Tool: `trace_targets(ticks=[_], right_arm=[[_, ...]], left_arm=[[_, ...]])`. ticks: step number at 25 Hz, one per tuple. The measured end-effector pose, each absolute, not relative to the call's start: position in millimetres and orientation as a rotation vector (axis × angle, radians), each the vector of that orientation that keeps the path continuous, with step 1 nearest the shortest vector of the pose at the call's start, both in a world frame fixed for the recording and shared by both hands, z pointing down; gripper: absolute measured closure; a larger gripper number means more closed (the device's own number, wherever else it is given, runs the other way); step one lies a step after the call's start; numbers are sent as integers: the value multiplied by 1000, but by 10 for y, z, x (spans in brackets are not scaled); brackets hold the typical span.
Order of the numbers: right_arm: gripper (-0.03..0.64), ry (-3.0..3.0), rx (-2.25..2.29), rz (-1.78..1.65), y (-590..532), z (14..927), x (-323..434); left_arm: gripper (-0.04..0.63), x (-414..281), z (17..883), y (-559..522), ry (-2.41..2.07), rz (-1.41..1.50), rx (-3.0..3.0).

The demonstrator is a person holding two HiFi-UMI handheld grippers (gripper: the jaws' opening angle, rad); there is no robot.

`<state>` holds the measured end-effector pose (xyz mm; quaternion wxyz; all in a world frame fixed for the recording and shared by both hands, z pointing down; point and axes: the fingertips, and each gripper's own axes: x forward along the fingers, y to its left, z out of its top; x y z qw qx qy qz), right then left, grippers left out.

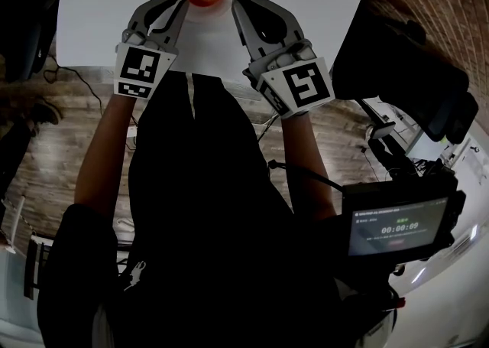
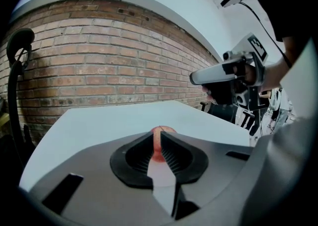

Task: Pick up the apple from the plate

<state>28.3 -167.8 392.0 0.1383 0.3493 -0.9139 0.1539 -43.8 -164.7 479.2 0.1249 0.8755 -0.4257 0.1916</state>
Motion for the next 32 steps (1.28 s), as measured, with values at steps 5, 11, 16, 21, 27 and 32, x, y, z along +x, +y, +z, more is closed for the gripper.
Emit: trace_targets(ticks=[5,11,16,21,27,32], right_arm=[[612,-2666,998,446,-1673,3899,262],[612,-2665,1040,475,-1714,3883,284],[612,-2651,1050,481,-1719,3904,295],[612,-2654,1057,477,-1719,3902,297],[612,-2630,1067,475,-1716,3934,324],[612,-2638,1086,485,-1722,3921,355]], left_arm=[[495,-401,4850,-1602,-1181,576,2560],[435,-338,4941,-1593,-1128,614,2588],[393,-323,5029,-1588,-1096,646,2591],[357,-276,5064,-1581,-1080,667,2610],[311,-230,5116,-1596,-1049,713,2631],[296,-199,5199,-1596,-1023,754,2638]])
